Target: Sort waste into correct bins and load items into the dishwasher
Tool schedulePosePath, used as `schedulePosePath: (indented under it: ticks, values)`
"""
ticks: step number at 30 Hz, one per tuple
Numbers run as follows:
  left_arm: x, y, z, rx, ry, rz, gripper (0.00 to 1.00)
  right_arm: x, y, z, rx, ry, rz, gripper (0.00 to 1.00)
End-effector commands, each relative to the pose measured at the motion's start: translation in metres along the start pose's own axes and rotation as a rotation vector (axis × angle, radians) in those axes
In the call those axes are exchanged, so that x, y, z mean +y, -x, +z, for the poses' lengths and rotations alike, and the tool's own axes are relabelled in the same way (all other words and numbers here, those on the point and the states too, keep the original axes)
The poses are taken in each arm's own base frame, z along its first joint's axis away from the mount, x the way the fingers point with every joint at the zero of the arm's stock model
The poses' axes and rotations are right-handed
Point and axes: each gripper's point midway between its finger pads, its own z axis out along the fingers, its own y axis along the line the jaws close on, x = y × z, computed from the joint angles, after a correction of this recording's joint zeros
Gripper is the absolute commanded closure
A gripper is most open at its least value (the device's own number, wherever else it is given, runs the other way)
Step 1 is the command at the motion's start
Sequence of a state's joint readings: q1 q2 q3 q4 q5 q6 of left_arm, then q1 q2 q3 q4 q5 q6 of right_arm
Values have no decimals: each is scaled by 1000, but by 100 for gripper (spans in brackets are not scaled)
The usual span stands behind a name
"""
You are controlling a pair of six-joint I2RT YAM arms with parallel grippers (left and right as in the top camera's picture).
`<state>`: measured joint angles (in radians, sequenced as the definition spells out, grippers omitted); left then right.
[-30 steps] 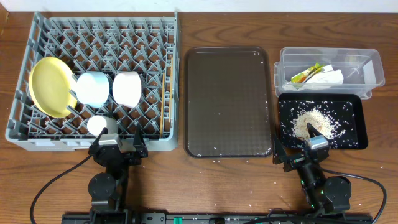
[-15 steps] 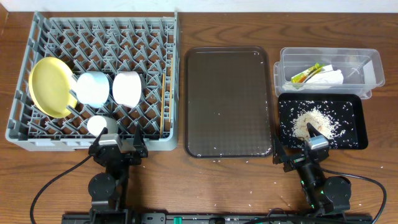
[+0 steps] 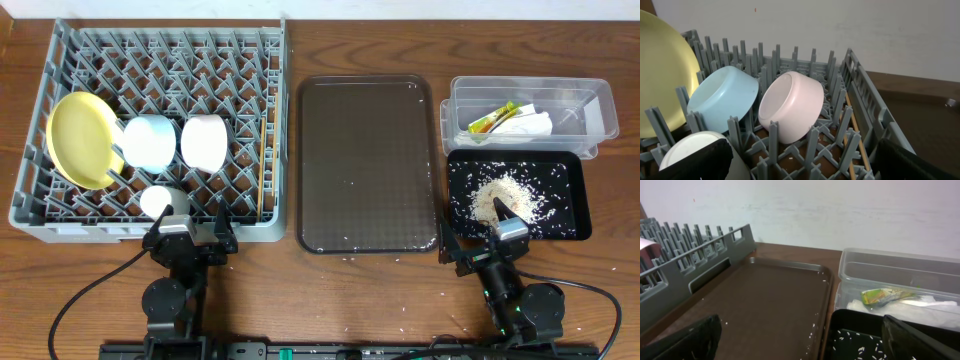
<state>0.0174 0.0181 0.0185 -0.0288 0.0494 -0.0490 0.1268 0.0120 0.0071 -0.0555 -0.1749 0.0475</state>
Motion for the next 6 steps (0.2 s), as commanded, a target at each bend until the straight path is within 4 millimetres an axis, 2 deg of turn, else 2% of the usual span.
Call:
schedulePosePath:
  ticks: [1,6]
  values:
    - [3,-17,1,55,13,0,7,-7,0,-1,-1,-33,-10,1]
    - [3,-17,1,55,13,0,7,-7,0,-1,0,-32,-10,1]
